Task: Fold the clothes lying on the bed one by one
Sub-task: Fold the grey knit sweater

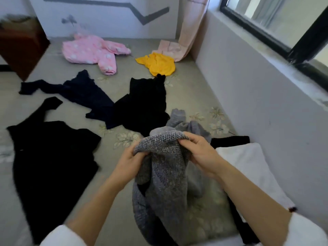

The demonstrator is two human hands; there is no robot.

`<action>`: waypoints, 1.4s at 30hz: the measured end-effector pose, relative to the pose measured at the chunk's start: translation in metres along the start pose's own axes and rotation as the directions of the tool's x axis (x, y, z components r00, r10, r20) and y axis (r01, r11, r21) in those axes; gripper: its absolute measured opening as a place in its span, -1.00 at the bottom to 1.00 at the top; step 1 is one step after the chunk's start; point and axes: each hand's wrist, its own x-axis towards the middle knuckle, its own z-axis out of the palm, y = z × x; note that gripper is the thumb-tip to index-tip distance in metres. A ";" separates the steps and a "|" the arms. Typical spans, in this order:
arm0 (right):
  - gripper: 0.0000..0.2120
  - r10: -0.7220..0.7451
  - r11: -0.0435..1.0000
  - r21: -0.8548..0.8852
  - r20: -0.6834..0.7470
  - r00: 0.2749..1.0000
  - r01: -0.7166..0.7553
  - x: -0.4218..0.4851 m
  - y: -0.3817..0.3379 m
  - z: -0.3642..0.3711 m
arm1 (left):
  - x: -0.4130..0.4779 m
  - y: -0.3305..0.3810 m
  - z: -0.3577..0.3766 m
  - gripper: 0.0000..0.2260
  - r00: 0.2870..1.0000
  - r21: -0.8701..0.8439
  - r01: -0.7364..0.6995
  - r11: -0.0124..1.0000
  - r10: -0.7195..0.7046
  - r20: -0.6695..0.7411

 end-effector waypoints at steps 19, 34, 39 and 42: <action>-0.86 0.645 0.687 -0.216 -0.259 0.719 -0.694 -0.045 0.182 0.009 | -0.067 -0.114 -0.094 -0.79 0.552 0.865 0.317 0.390 -0.817 0.167; -0.68 0.666 0.570 -0.192 -0.462 0.586 -0.799 0.027 0.276 -0.015 | 0.111 -0.178 0.010 -0.26 0.949 0.974 -0.047 0.223 -0.295 0.113; -0.90 0.745 0.517 -0.211 -0.366 0.558 -0.829 0.025 0.292 -0.009 | 0.131 -0.193 0.010 -0.51 0.878 0.937 -0.317 -0.145 -0.419 0.232; -0.77 0.704 0.587 -0.190 -0.360 0.612 -0.787 0.028 0.290 -0.005 | 0.130 -0.193 0.000 -0.71 0.834 0.933 -0.347 -0.099 -0.488 0.258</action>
